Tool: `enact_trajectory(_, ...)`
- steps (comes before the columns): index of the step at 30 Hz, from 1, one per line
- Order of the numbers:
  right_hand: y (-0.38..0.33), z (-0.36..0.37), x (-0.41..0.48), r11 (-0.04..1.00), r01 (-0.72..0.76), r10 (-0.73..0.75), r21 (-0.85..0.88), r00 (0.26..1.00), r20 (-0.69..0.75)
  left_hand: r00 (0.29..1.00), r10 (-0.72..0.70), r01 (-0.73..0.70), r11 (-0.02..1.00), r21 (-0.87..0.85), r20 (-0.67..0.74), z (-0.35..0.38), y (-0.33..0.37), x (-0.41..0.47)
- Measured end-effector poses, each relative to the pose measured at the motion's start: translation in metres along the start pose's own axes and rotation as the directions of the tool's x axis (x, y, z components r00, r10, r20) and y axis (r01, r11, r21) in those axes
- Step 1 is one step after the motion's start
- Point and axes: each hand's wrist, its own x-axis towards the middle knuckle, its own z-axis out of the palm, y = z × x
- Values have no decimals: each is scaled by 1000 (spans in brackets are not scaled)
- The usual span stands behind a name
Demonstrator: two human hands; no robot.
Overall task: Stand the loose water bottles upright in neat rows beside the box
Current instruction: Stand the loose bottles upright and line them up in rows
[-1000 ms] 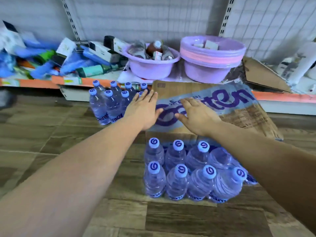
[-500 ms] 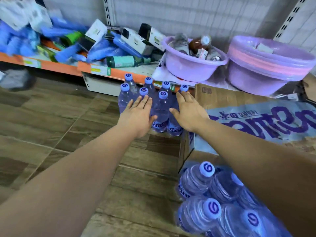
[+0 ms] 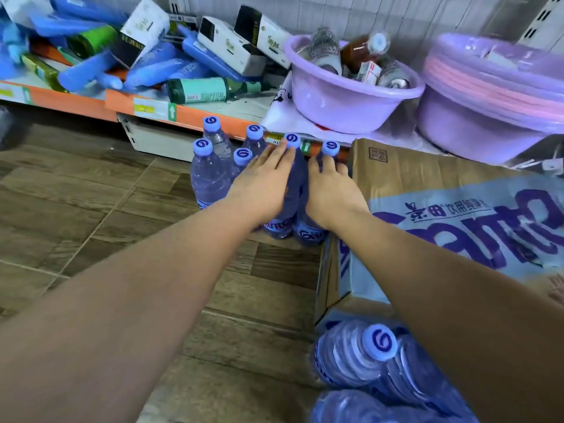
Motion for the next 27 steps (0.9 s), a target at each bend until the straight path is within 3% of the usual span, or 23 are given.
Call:
enact_trajectory(4, 0, 1, 1, 1000, -7, 7, 3, 999, -40, 998, -1, 6, 998, -70, 69, 0, -1, 20)
enact_trajectory(8, 0, 4, 2, 999, -45, 45, -8, 995, -90, 999, -39, 43, 990, 131, -31, -2, 12, 8)
enact_trajectory(12, 0, -2, -3, 998, -38, 32, -50, 992, -119, 997, -36, 47, 985, 163, -71, -4, 21, -26)
enact_trajectory(17, -8, -10, -26, 993, 33, -36, -113, 999, -24, 999, -23, 32, 978, 207, -44, 0, 14, -70)
enact_trajectory(22, -22, -15, -58, 994, -79, 77, 79, 996, 33, 997, -79, 81, 976, 205, -15, -7, 10, -96)
enact_trajectory(27, -32, -31, -85, 954, -107, 69, 279, 987, 144, 988, -132, 116, 978, 172, 86, -29, 11, -122)
